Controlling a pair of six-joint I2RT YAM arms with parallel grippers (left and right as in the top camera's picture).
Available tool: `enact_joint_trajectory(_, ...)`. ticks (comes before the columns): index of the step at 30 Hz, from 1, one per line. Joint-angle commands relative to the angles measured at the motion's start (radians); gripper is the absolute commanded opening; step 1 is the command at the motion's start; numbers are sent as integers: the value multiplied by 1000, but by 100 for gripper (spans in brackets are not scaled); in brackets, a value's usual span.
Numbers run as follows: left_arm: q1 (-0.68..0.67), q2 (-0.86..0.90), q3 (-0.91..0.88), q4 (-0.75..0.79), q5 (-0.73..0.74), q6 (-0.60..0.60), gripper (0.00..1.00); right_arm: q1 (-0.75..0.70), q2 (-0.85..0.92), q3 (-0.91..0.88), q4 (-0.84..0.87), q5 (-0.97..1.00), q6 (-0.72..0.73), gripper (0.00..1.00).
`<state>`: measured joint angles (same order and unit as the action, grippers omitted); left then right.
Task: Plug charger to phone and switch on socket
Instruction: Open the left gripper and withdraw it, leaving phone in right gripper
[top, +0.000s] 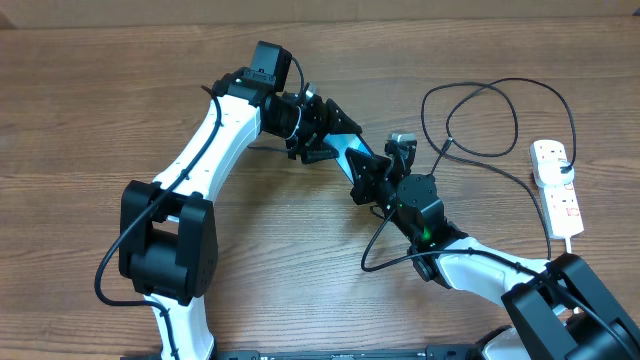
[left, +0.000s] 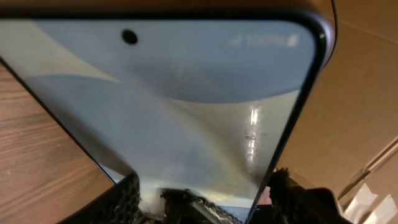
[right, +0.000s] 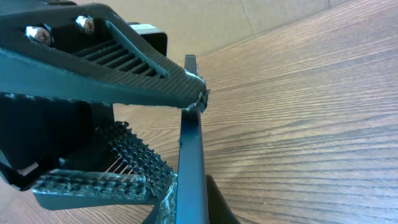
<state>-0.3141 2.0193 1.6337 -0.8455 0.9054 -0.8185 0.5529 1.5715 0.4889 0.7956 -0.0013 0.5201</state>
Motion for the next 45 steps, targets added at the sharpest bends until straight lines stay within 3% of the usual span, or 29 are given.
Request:
enact_joint_trajectory(1, -13, 6, 19, 5, 1, 6, 43, 13, -13, 23, 51, -71, 15, 4)
enact_joint_trajectory(8, -9, 6, 19, 6, 5, 18, 54, 13, -13, 23, 28, -71, 51, 4)
enact_joint_trajectory(14, 54, 0, 19, 7, -3, 148, 71, -10, -13, 23, -103, -103, 240, 4)
enact_joint_trajectory(17, 87, -26, 19, -12, -78, 188, 77, -24, -13, 23, -102, -203, 260, 4)
enact_joint_trajectory(20, 107, -87, 19, -66, -205, 232, 80, -46, -13, 23, -102, -323, 418, 4)
enact_joint_trajectory(27, 110, -316, 19, -216, -515, 262, 82, -82, -13, 23, -83, -587, 778, 4)
enact_joint_trajectory(35, 99, -561, 19, -333, -666, 243, 83, -83, -13, 23, 140, -751, 1063, 4)
enact_joint_trajectory(45, 84, -804, 18, -517, -829, 188, 82, -83, -13, 23, 145, -764, 1104, 4)
